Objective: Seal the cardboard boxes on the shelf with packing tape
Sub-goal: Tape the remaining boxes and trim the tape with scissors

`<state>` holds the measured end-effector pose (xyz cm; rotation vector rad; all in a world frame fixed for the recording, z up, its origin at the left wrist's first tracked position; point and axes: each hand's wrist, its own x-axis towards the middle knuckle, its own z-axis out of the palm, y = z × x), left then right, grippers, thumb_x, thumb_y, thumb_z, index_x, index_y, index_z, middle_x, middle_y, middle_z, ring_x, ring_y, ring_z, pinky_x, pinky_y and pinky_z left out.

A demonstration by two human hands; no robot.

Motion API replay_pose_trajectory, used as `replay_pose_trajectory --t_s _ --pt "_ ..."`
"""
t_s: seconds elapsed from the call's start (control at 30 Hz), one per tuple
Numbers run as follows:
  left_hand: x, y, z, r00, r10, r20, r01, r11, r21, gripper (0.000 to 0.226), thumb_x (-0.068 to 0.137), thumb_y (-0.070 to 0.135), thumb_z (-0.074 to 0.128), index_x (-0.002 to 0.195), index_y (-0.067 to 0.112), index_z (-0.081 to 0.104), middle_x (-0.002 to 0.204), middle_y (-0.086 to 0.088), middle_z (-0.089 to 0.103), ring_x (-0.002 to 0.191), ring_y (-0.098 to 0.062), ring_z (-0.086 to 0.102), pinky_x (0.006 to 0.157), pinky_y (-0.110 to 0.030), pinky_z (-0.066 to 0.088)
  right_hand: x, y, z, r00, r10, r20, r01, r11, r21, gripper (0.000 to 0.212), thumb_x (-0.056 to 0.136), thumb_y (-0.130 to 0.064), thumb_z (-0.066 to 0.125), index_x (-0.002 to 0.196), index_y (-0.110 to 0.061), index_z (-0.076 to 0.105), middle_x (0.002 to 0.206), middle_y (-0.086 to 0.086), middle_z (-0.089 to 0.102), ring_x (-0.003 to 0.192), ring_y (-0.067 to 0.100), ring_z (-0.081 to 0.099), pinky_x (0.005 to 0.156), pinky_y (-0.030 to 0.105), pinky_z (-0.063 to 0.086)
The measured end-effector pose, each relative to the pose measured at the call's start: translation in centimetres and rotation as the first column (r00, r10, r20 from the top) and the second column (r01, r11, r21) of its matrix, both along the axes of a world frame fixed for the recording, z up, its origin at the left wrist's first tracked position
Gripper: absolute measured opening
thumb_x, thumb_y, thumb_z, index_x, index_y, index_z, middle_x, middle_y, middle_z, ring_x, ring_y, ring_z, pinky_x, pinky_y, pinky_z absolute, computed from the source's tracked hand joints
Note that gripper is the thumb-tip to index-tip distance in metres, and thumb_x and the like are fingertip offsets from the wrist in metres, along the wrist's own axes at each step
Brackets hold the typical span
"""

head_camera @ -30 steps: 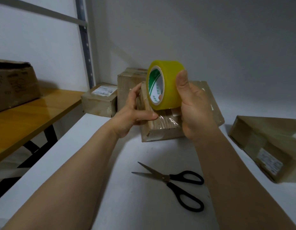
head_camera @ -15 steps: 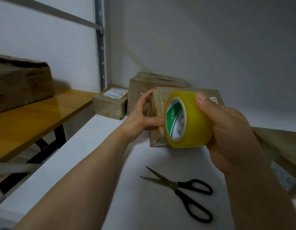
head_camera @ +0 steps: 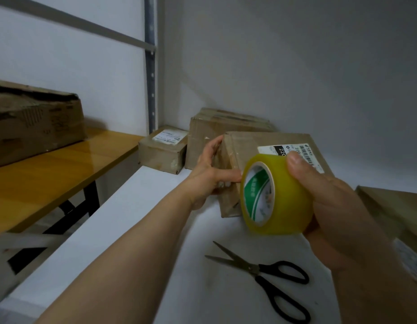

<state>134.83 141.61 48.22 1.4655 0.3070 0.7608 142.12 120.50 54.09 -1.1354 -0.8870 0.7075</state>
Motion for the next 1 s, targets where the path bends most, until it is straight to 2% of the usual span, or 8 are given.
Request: replay_pose_trajectory --t_s 0.1,0.17,0.27,0.33,0.53,0.7,0.87,1.0 --pt "0.0 0.4 0.7 0.998 0.009 -0.058 -0.009 1.0 0.002 0.126 0.058 0.019 0.087 0.151 0.056 0.01 0.16 0.012 0.025 0.141 -0.021 0.038 0.105 -0.053 0.047 -0.1 0.5 -0.1 1.0 -0.01 0.024 0.01 1.0 0.02 0.023 0.083 -0.038 0.065 0.1 -0.029 0.077 0.104 0.005 0.076 0.094 0.024 0.075 0.076 0.038 0.064" --pt "-0.2 0.6 1.7 0.985 0.131 -0.111 -0.096 0.955 0.28 0.14 0.055 0.026 0.092 0.154 0.053 -0.004 0.166 0.013 0.007 0.152 -0.023 0.016 0.119 -0.056 0.029 0.0 1.0 -0.6 0.997 -0.032 0.064 0.032 0.999 -0.008 0.012 0.087 -0.038 0.067 0.087 -0.036 0.079 0.101 0.001 0.076 0.098 0.023 0.074 0.086 0.045 0.061" --pt "-0.5 1.0 4.0 0.923 0.337 -0.186 -0.039 0.563 0.826 0.132 0.067 0.029 0.088 0.155 0.05 -0.008 0.167 0.016 -0.013 0.153 -0.018 -0.019 0.122 -0.062 0.0 0.3 1.3 -1.3 0.993 -0.048 0.105 0.058 0.994 -0.097 0.025 0.085 -0.05 0.07 0.094 -0.029 0.079 0.105 0.013 0.075 0.101 0.036 0.072 0.093 0.06 0.056" --pt "-0.6 1.3 5.3 0.89 0.387 -0.243 0.106 0.342 0.934 0.118 0.075 0.027 0.083 0.156 0.052 0.0 0.167 0.015 -0.011 0.153 -0.018 -0.019 0.121 -0.06 -0.006 0.4 1.4 -1.5 0.989 -0.082 0.119 0.099 0.986 -0.136 0.04 0.079 -0.056 0.068 0.092 -0.019 0.078 0.102 0.021 0.073 0.1 0.043 0.069 0.093 0.064 0.053" --pt "0.0 2.7 4.1 0.925 0.084 -0.371 0.246 0.612 0.752 0.111 0.082 0.008 0.08 0.155 0.052 0.009 0.163 0.025 0.011 0.149 -0.004 0.026 0.121 -0.033 0.032 0.9 2.0 -2.0 0.991 -0.107 0.084 0.119 0.981 -0.151 0.054 0.072 -0.059 0.072 0.097 -0.011 0.077 0.105 0.019 0.073 0.102 0.04 0.07 0.096 0.062 0.053" --pt "0.9 1.6 3.7 0.954 -0.009 -0.3 0.237 0.637 0.733 0.104 0.084 0.001 0.075 0.151 0.052 0.015 0.151 0.04 0.015 0.14 -0.004 0.04 0.101 -0.025 0.051 0.2 2.9 -2.8 0.99 -0.068 0.121 0.094 0.97 -0.225 0.049 0.075 -0.063 0.074 0.096 -0.019 0.079 0.101 0.009 0.076 0.1 0.029 0.072 0.1 0.056 0.053" --pt "2.1 1.3 3.2 0.95 0.095 -0.296 0.183 0.598 0.78 0.108 0.082 0.003 0.074 0.148 0.065 0.014 0.154 0.0 0.043 0.119 -0.02 0.062 0.095 -0.044 0.055 0.5 2.9 -3.8 0.994 -0.068 0.082 0.09 0.95 -0.301 0.027 0.089 -0.046 0.07 0.094 -0.021 0.078 0.103 0.012 0.075 0.101 0.032 0.071 0.096 0.058 0.054" --pt "2.6 1.3 2.7 0.949 0.121 -0.29 0.175 0.562 0.808 0.107 0.086 0.019 0.077 0.149 0.066 0.005 0.149 0.002 0.049 0.123 -0.017 0.057 0.099 -0.043 0.053 0.8 3.1 -4.0 0.994 -0.097 0.043 0.106 0.931 -0.348 0.013 0.088 -0.038 0.074 0.094 -0.028 0.078 0.105 0.01 0.076 0.098 0.029 0.072 0.091 0.058 0.057"
